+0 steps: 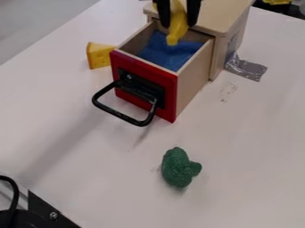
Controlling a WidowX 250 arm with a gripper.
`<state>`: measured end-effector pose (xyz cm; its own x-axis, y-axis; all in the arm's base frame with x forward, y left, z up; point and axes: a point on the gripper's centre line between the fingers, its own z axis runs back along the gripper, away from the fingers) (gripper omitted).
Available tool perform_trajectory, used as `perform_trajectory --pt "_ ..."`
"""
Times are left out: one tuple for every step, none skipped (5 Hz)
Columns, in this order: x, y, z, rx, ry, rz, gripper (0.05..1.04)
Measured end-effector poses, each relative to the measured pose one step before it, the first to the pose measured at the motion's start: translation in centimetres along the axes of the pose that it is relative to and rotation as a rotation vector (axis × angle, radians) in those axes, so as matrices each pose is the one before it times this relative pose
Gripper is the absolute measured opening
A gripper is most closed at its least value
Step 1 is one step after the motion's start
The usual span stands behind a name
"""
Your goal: Remove the yellow banana from the drawer
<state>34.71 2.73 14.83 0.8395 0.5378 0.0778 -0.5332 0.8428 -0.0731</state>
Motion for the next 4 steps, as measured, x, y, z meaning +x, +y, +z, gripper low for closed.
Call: perform_trajectory --pt "0.425 1.214 1.204 -0.0193 -0.0029 0.0331 0.478" --pt "-0.006 0.317 0.039 -0.0172 0.0181 -0.0275 0.478" --pt "-0.961 -1.726 -0.537 0.0283 0.0084 -0.1106 0.478" --pt "-1.442 -2.855 -1.036 0.0175 0.0321 -0.1074 0.478"
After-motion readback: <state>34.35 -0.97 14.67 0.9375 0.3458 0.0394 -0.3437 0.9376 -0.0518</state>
